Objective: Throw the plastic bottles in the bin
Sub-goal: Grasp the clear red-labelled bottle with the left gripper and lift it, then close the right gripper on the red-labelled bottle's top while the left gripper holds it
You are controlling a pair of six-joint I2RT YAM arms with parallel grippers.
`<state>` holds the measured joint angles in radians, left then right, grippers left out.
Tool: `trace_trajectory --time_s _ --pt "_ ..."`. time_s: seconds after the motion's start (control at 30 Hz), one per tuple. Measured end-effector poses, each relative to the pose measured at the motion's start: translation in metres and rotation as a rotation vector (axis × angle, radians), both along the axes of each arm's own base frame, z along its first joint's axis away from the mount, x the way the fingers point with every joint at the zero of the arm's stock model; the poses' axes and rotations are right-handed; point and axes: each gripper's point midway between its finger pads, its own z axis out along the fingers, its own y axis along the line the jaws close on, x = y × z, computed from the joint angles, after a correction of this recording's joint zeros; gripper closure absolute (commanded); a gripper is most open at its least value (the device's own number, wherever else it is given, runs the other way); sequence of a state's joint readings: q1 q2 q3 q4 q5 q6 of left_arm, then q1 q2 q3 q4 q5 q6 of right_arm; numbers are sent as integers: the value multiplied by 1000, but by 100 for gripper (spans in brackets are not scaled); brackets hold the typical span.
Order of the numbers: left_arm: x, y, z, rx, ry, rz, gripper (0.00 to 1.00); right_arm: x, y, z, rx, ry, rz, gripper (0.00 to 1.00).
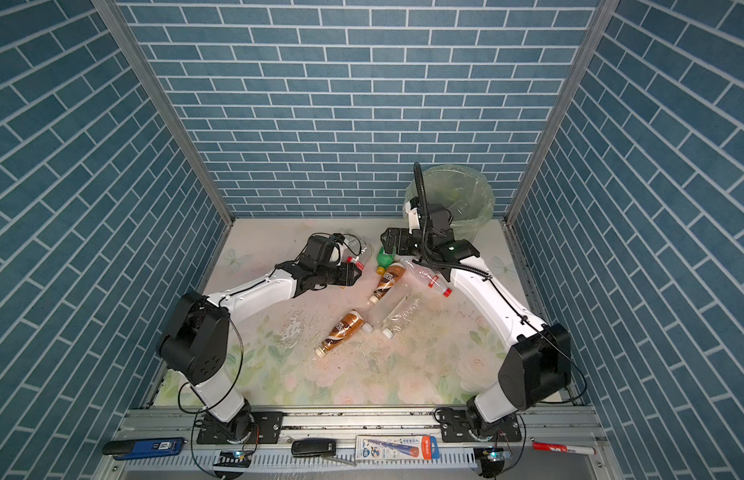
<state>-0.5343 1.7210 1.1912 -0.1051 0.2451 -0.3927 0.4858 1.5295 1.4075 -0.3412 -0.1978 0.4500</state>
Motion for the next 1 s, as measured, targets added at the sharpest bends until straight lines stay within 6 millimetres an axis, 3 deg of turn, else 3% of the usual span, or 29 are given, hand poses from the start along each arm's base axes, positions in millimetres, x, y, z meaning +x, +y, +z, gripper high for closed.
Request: trace_trajectory --time_s 0.13,0.57,0.73,1.0 --pt "5 -7 25 -79 -50 7 44 5 11 -5 63 34 5 1" --pt "7 -17 62 -222 -110 11 44 14 42 -23 176 121 30 5" --pt "7 -16 62 -241 -108 25 44 14 57 -35 204 163 53 7" --pt "4 -18 55 -253 -94 26 44 22 74 -27 260 169 67 14"
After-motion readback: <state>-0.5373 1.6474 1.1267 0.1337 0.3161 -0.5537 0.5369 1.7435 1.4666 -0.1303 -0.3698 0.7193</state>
